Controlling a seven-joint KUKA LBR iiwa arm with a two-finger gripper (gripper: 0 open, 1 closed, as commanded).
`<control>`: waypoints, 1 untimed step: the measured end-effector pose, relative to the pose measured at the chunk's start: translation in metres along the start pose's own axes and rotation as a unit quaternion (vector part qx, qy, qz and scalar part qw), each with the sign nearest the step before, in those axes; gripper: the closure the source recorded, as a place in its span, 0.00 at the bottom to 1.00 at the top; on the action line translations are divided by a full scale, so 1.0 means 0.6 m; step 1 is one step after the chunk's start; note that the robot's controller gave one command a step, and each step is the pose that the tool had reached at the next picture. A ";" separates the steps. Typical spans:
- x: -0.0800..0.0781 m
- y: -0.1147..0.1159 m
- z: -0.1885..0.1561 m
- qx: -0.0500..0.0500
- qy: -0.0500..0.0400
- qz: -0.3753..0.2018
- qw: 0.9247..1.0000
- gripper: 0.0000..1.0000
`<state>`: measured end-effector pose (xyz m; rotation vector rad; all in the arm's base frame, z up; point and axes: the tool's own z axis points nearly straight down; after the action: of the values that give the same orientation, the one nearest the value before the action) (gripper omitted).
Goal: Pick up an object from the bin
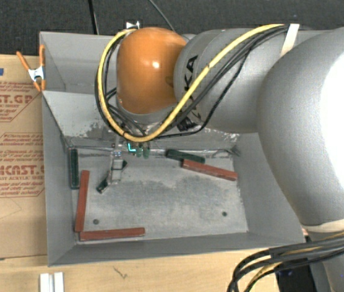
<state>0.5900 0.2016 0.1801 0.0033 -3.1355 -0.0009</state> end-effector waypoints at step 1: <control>-0.004 -0.002 -0.008 -0.001 -0.004 0.001 1.000 0.00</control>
Offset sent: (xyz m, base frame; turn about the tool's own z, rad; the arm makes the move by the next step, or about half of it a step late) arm -0.0043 -0.0220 -0.1101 -0.4203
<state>0.5922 0.2007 0.1847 0.0008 -3.1432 -0.0030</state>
